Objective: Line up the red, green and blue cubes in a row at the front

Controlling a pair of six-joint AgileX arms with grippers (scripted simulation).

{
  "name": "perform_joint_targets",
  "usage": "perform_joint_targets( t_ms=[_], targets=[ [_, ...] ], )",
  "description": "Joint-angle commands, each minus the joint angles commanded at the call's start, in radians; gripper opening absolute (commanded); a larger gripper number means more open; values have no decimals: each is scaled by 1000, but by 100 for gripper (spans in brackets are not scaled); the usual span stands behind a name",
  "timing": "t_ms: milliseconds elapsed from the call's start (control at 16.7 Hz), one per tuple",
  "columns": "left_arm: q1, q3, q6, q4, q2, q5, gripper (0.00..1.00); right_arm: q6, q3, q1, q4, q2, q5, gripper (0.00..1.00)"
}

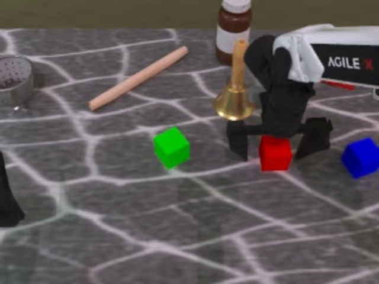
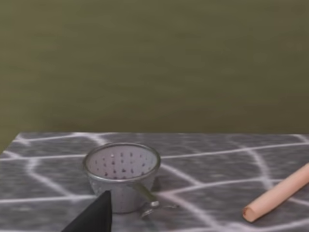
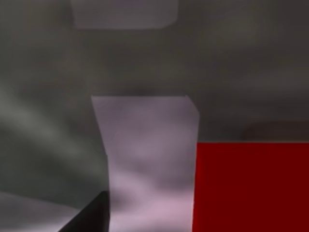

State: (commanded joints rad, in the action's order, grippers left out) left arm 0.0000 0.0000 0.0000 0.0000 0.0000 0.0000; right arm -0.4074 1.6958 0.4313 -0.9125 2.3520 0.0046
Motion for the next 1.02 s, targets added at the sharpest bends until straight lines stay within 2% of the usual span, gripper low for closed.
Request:
perform_joint_targets(
  t_ms=[300, 1020],
  targets=[
    [0, 0, 0, 0, 0, 0, 100, 0, -8, 0, 11, 5, 0, 100],
    [0, 0, 0, 0, 0, 0, 100, 0, -8, 0, 11, 5, 0, 10]
  ],
)
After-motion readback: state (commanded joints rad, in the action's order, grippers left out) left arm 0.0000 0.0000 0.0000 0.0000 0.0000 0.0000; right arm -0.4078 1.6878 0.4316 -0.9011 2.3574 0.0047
